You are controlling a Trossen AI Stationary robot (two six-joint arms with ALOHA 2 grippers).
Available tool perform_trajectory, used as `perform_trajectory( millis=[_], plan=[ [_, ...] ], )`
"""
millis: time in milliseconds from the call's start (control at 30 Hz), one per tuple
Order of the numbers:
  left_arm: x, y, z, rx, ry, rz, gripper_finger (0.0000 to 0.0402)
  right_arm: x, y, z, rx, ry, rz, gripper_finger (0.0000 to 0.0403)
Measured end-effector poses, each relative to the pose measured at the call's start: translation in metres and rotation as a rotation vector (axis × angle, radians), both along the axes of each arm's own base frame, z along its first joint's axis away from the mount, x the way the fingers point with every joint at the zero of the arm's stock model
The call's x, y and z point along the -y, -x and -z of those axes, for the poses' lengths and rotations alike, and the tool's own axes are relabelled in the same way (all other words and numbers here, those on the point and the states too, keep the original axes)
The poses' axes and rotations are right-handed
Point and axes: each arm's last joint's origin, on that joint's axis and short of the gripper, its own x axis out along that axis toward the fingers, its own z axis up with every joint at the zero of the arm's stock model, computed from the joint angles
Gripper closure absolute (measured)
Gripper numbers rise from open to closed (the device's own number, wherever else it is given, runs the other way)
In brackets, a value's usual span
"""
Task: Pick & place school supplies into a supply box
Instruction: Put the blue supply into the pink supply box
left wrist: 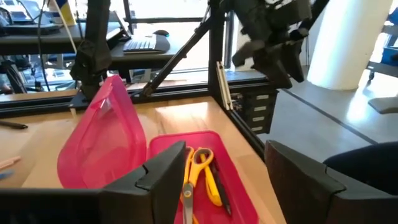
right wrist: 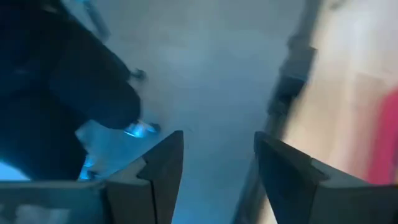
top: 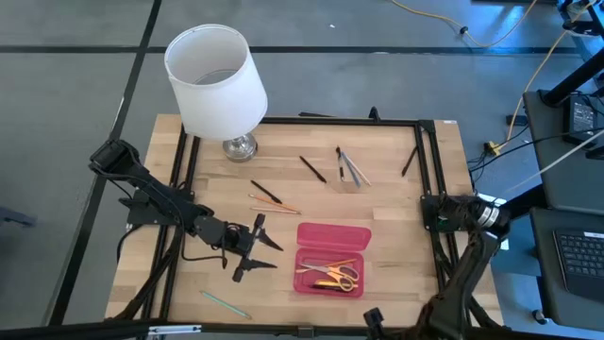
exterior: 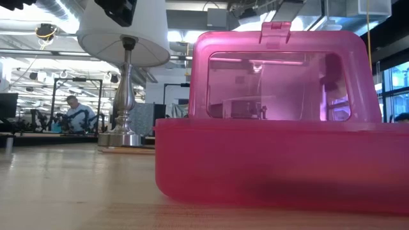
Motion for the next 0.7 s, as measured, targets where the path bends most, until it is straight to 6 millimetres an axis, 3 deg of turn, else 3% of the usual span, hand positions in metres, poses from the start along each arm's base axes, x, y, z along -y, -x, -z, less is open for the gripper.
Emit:
perform_trajectory(
  millis=[200,400,500,700],
  plan=[
    [0.000,0.000,0.000,-0.020,0.058,-0.005,0.0192,0.031,0.010,0.011,0.053,-0.200,-0.091,0.0205],
    [0.000,0.000,0.001,-0.038,0.083,-0.008,0.0194,0.062,0.043,0.011,0.181,-0.326,-0.146,0.0205],
    [0.000,0.000,0.000,-0.043,0.116,-0.012,0.0194,0.077,0.057,0.022,0.220,-0.343,-0.122,0.0205],
    [0.013,-0.009,-0.021,-0.084,0.067,0.036,0.0194,0.096,0.065,0.043,0.258,-0.394,-0.063,0.0205]
  ],
)
